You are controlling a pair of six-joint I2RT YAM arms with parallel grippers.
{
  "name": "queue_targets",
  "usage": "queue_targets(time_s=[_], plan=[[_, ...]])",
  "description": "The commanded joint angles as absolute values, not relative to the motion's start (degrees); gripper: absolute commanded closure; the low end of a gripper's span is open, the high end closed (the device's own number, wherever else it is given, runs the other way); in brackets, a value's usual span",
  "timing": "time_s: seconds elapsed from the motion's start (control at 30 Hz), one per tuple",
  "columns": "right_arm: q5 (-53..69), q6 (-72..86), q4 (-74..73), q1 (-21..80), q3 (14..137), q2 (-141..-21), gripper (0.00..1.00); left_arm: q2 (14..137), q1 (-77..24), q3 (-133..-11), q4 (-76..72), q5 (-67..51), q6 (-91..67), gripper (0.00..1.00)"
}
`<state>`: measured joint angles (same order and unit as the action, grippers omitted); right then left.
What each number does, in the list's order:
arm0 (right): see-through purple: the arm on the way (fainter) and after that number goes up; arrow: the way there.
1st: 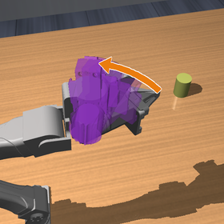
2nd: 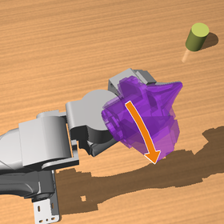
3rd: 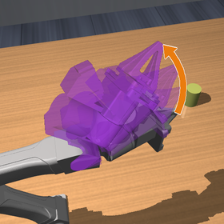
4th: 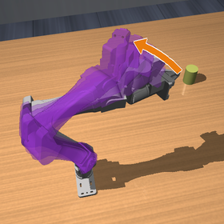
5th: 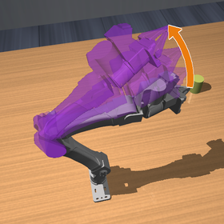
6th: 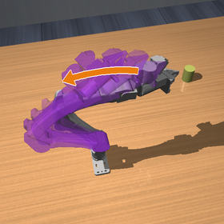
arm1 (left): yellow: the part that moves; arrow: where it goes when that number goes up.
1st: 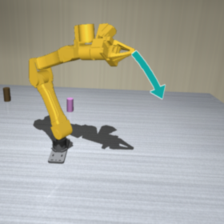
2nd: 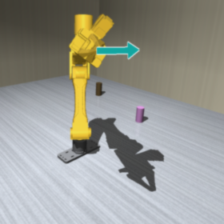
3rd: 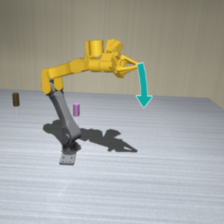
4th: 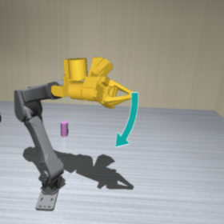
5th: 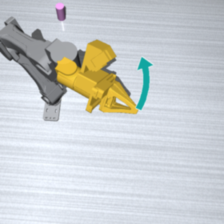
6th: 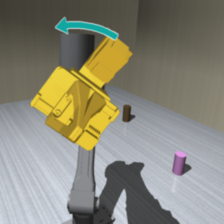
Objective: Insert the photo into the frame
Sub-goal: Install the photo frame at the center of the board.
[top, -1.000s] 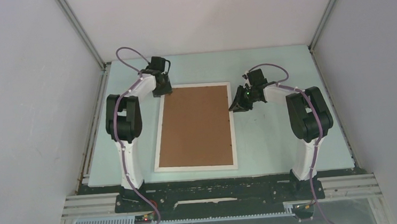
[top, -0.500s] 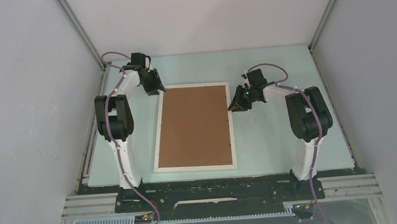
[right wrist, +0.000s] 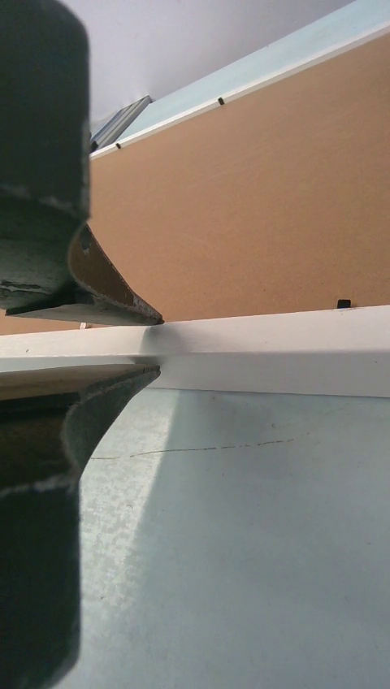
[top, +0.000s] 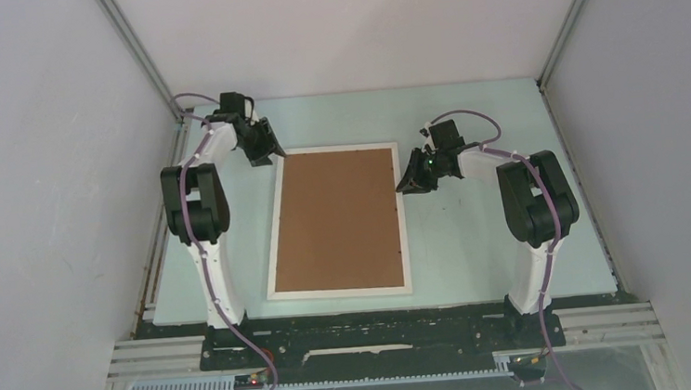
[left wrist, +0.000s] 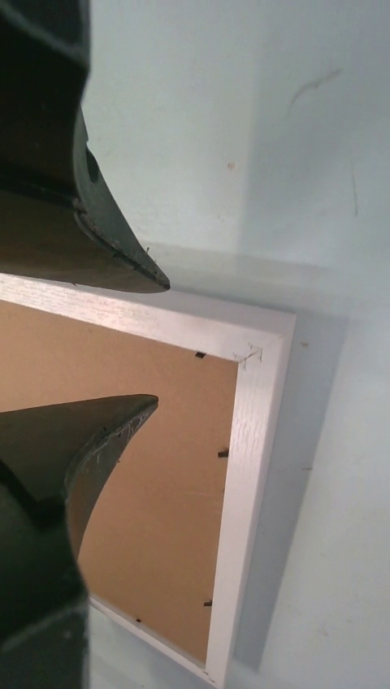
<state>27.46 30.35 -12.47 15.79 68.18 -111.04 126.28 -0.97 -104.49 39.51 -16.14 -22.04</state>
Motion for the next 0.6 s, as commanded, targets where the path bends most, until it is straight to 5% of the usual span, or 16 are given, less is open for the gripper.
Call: queue_targets(time_s=[0.0,0.37,0.57], plan=[[30.2,31.4,-9.4,16.9,68.4,-111.4,0.69,127.9,-0.2,-107.0,39.2,-16.1,-22.0,0.47],[30.3,31.5,-9.3,16.9,68.4,-111.4,0.69,130.8,1.3,-107.8,37.9,-17.3,-22.6,0.64],[30.5,31.4,-9.3,16.8,68.4,-111.5,0.69,128.5,3.6,-103.7,31.3,-22.5,-25.8,0.52]])
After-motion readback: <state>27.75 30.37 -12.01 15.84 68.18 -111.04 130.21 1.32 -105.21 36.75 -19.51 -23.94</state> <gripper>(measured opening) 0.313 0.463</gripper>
